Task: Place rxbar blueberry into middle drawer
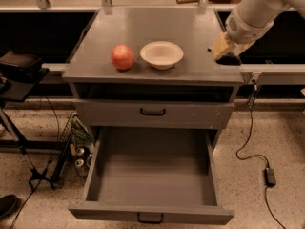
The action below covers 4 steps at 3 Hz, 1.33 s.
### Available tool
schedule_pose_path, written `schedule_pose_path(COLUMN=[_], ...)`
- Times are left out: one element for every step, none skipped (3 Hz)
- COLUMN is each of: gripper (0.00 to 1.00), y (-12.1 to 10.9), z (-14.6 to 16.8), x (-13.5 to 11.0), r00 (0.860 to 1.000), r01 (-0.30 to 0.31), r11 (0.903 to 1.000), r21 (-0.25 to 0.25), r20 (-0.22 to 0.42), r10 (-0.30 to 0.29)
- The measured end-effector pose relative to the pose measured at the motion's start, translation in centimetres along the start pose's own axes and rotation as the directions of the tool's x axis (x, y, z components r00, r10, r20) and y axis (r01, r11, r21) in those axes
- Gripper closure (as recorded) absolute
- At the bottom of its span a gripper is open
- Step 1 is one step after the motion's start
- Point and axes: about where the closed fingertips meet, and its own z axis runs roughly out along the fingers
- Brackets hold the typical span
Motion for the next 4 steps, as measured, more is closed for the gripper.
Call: schedule_pose_path(gripper=[1.00, 1.00, 1.00, 1.00], y=[0.8, 2.6, 6.8, 10.2], z=[-3.6, -6.3, -5.7, -3.1], x=[2.8, 6.0, 10.8, 13.7], r00=[0.999, 0.996, 0.988, 0.973], r01=[0.018, 0.062, 0.124, 0.208], r11=[0.9997, 0.9947, 0.9598, 0.9088], r21=[-0.017, -0.082, -0.252, -0.361], r20=[-0.041, -0.064, -0.060, -0.020], r10=[-0.018, -0.067, -0.143, -0.231])
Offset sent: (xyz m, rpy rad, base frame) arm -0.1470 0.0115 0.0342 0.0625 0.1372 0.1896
